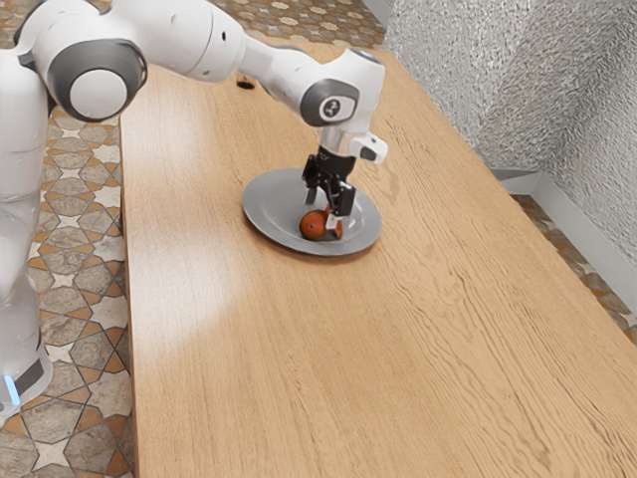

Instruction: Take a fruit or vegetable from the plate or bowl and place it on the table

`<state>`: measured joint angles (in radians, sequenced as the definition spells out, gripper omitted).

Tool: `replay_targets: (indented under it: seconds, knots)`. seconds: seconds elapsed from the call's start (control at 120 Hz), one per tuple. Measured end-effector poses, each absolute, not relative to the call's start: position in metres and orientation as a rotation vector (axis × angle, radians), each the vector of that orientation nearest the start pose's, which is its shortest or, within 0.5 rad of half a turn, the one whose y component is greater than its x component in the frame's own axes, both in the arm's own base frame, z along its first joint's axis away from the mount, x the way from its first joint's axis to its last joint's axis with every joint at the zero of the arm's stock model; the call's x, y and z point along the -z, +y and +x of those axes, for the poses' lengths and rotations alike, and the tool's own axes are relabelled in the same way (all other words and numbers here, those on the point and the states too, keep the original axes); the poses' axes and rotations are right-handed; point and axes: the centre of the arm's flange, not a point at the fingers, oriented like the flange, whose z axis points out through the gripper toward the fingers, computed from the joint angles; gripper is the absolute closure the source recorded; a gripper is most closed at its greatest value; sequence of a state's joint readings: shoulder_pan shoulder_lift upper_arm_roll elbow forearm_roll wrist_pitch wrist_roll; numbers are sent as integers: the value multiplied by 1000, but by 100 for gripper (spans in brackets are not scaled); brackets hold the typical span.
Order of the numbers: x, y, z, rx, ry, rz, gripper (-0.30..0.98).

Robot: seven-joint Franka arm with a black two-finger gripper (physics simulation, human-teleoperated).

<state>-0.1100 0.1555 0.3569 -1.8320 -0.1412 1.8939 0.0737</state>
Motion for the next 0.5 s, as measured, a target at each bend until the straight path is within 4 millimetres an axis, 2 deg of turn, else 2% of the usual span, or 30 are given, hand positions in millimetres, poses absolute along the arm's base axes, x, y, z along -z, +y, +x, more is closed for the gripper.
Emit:
replay_targets:
  seconds: [0.425, 0.5]
  knots:
    - [-433, 137, 575, -131, -415, -3226, 0]
    - [-430, 136, 576, -137, -420, -3229, 5]
